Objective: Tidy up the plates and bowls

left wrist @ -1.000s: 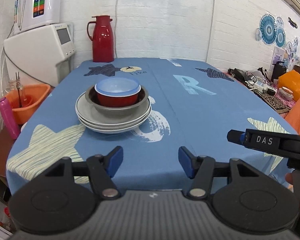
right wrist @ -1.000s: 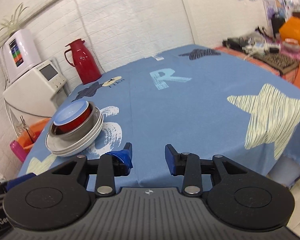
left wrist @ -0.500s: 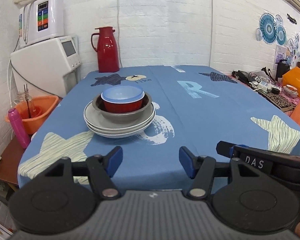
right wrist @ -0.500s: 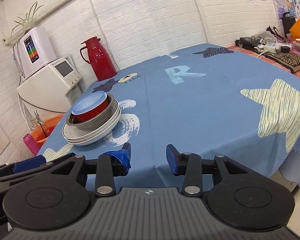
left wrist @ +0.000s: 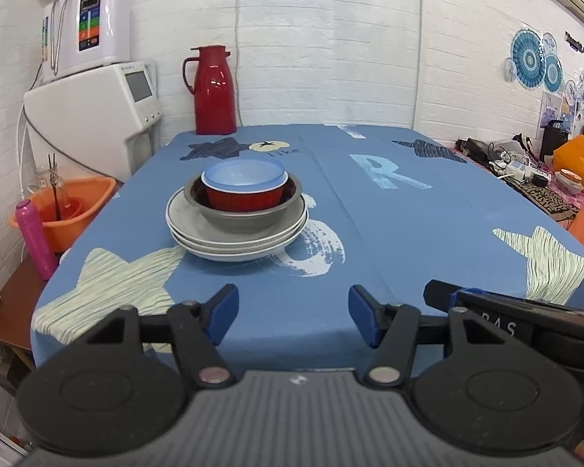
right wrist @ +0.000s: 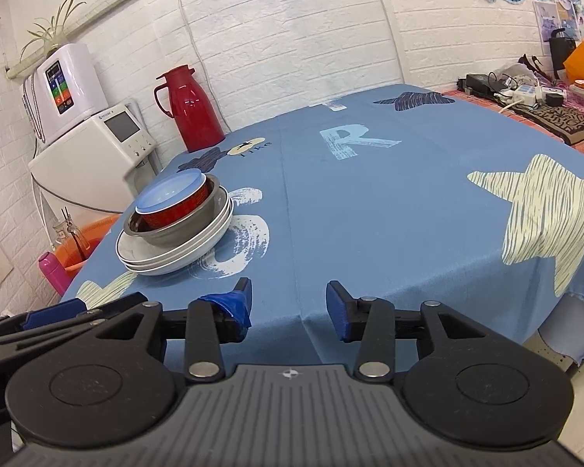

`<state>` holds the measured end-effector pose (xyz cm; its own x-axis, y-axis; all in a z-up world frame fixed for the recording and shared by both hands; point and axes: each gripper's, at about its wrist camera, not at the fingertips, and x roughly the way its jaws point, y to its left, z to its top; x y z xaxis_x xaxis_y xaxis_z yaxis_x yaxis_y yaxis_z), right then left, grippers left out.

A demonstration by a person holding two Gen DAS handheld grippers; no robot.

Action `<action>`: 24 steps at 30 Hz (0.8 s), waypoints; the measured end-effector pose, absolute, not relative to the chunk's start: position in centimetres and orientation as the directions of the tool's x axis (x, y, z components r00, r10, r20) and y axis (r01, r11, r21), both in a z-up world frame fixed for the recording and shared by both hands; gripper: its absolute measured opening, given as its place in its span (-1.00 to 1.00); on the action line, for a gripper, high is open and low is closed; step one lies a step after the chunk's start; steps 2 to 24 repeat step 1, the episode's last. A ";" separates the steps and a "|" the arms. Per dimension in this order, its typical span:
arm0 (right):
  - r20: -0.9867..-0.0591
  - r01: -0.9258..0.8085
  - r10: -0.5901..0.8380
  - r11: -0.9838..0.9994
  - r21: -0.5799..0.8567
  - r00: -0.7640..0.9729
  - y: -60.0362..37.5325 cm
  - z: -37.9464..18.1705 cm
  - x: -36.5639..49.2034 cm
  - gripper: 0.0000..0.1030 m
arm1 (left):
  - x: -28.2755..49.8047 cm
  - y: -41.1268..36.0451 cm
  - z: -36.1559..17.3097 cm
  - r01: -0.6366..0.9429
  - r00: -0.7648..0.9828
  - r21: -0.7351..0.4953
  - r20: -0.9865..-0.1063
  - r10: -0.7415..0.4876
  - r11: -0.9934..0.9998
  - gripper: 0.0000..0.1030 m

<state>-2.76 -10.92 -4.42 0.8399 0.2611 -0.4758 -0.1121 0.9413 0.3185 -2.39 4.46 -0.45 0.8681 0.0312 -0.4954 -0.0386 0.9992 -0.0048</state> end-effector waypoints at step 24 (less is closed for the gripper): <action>-0.476 -0.113 0.260 0.942 0.314 0.840 -10.8 -4.4 -2.7 -0.47 | -2.4 4.5 -0.4 -0.040 0.866 -0.006 -0.499 0.032 0.999 0.17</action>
